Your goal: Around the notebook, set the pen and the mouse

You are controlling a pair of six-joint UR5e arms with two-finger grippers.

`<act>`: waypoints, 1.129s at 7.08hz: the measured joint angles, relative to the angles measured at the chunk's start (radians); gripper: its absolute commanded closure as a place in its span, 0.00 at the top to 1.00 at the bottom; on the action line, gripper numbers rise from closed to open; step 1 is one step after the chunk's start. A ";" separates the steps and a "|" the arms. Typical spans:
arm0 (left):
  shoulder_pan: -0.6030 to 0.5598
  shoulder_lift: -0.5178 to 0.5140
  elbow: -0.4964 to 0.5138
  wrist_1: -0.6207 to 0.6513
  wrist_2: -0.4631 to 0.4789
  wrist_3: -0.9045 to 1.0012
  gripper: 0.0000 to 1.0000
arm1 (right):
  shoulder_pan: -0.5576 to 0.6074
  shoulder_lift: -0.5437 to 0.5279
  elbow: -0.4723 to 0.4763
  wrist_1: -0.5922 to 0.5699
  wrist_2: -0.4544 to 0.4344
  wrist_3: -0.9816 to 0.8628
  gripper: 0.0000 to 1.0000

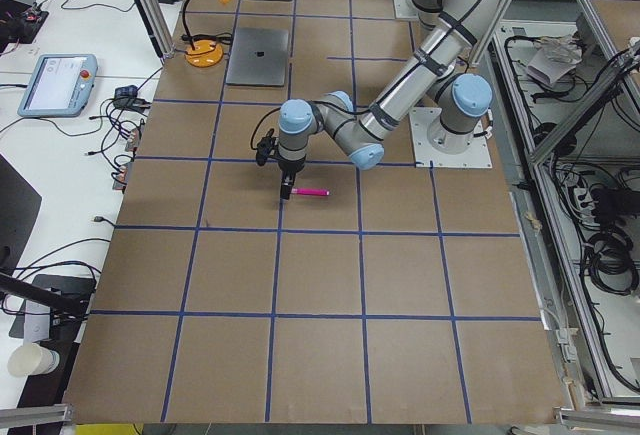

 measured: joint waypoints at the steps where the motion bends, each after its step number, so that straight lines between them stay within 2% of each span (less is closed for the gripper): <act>1: 0.003 -0.008 -0.007 0.007 0.001 -0.001 0.36 | -0.003 0.007 0.002 -0.009 -0.001 -0.013 1.00; 3: 0.005 -0.011 -0.017 0.010 0.001 -0.001 0.04 | -0.011 0.020 0.005 -0.018 -0.002 -0.021 1.00; 4: 0.006 -0.011 -0.025 0.012 0.001 -0.002 0.00 | -0.026 0.031 0.006 -0.024 -0.004 -0.031 1.00; 6: 0.006 -0.010 -0.031 0.012 0.000 -0.007 0.00 | -0.069 0.071 0.015 -0.033 -0.004 -0.078 1.00; 8: 0.006 -0.007 -0.028 0.010 -0.001 -0.025 0.00 | -0.088 0.117 0.044 -0.100 -0.035 -0.102 1.00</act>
